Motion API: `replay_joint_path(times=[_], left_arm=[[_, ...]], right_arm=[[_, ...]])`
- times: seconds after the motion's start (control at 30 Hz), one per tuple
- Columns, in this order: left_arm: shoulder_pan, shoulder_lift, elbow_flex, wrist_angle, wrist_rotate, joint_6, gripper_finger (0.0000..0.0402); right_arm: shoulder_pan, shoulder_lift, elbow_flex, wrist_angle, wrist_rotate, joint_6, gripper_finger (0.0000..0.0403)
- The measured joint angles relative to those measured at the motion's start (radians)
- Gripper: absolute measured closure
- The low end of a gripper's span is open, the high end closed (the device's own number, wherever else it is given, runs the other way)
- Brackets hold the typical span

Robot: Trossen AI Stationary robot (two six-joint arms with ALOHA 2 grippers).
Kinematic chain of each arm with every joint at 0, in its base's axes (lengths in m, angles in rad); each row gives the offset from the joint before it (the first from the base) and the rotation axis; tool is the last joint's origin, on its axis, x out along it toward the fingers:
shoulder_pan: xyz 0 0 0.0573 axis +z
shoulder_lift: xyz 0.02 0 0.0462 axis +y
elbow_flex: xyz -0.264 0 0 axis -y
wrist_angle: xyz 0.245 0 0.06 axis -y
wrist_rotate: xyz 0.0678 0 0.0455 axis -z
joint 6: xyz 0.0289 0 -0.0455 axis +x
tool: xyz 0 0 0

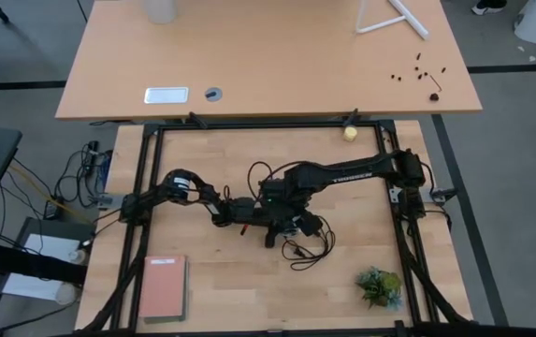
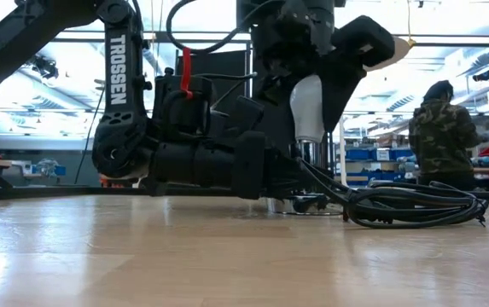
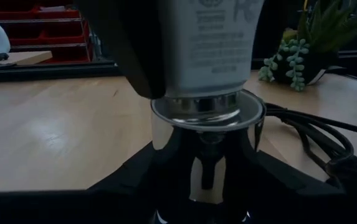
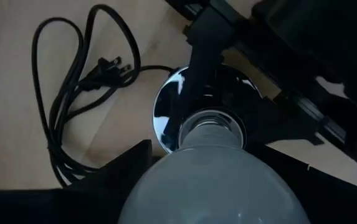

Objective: Screw lightbulb
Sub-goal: Insert the white lightbulb into the silver lamp

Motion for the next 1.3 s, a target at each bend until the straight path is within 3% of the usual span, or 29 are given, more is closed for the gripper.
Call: replay_joint_path(times=[0.5, 1.3], left_arm=[[0.017, 0.0, -0.007, 0.011, 0.013, -0.031, 0.0214], [0.018, -0.001, -0.006, 0.01, -0.003, -0.06, 0.0213]], right_arm=[[0.01, 0.014, 0.011, 0.056, 0.026, -0.019, 0.0141], [-0.012, 0.017, 0.012, 0.074, 0.081, 0.639, 0.014]])
